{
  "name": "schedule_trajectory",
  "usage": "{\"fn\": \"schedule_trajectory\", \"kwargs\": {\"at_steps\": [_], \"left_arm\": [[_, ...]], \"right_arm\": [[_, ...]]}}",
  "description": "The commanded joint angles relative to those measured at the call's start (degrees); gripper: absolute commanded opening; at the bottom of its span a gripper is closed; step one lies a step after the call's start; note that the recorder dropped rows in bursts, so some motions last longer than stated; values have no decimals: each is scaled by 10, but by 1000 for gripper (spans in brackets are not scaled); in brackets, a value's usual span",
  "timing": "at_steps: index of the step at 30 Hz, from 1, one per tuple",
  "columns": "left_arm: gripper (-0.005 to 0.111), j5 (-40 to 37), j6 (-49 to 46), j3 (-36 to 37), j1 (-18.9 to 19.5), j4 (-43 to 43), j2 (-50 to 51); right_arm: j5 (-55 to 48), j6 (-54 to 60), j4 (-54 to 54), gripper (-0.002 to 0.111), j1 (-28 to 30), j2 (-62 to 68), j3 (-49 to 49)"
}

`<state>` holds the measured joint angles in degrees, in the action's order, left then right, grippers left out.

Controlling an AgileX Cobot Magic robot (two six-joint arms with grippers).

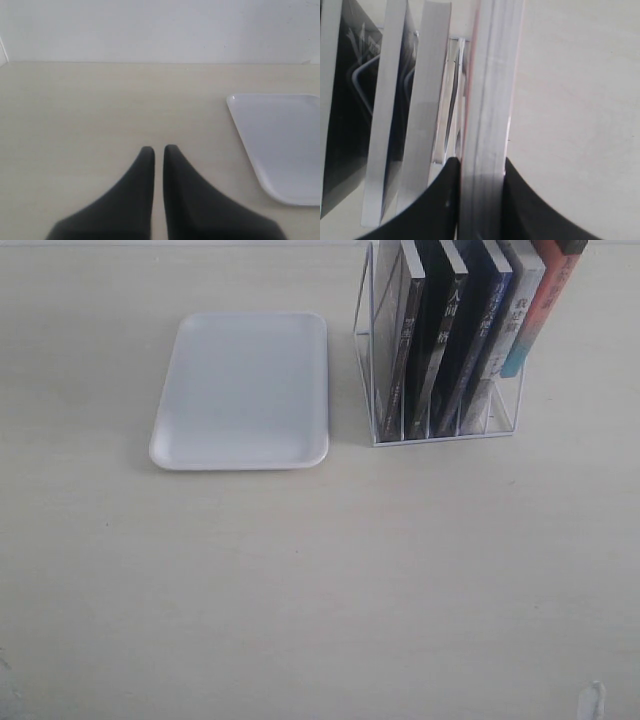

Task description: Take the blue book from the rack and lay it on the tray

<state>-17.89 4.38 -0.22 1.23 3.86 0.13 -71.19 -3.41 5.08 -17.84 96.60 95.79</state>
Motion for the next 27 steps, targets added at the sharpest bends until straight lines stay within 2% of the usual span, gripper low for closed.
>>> {"fn": "schedule_trajectory", "kwargs": {"at_steps": [1,27], "left_arm": [[6,3,-1,2,-5,1,-1],[6,3,-1,2,-5,1,-1]], "right_arm": [[12,0,7,0,2,-11,8],[12,-4,-8,0,2,-11,8]]}}
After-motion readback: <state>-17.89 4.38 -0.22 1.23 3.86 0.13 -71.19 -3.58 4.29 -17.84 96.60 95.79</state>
